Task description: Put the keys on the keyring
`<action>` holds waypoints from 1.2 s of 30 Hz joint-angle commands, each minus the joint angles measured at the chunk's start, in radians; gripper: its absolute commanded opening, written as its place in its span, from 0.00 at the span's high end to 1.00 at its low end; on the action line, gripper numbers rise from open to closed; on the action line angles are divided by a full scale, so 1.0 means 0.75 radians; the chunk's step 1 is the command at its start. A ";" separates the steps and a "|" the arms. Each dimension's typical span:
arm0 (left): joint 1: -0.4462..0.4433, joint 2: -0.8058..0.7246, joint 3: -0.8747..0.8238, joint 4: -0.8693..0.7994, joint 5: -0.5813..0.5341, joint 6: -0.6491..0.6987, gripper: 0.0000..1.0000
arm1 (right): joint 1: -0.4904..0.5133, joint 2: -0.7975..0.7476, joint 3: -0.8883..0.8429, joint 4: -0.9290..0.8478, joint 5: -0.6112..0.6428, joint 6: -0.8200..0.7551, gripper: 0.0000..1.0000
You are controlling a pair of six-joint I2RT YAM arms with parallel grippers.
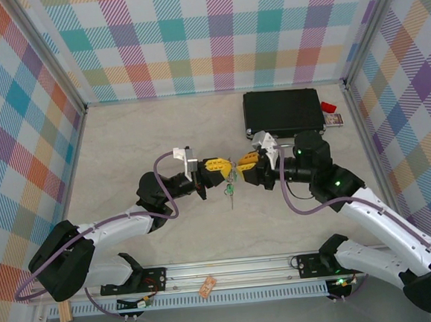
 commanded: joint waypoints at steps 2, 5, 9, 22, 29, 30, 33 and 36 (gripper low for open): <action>0.011 -0.005 0.006 0.103 0.024 -0.018 1.00 | -0.021 0.020 0.068 0.049 -0.119 0.026 0.77; 0.011 -0.004 0.010 0.104 0.028 -0.018 1.00 | -0.034 0.042 0.078 0.048 -0.165 0.029 0.77; 0.011 -0.006 0.012 0.103 0.028 -0.020 1.00 | -0.046 0.062 0.082 0.051 -0.205 0.039 0.78; 0.011 0.002 0.022 0.112 0.036 -0.027 1.00 | -0.079 0.089 0.056 0.046 -0.267 0.050 0.81; 0.011 -0.002 0.022 0.118 0.040 -0.033 1.00 | -0.093 0.122 0.058 0.039 -0.280 0.057 0.74; 0.011 -0.005 0.019 0.118 0.040 -0.033 1.00 | -0.094 0.122 0.057 0.045 -0.279 0.061 0.74; 0.013 -0.001 0.022 0.118 0.044 -0.035 1.00 | -0.104 0.120 0.053 0.062 -0.298 0.068 0.75; 0.012 0.005 0.022 0.118 0.043 -0.035 1.00 | -0.104 0.122 0.056 0.067 -0.315 0.066 0.86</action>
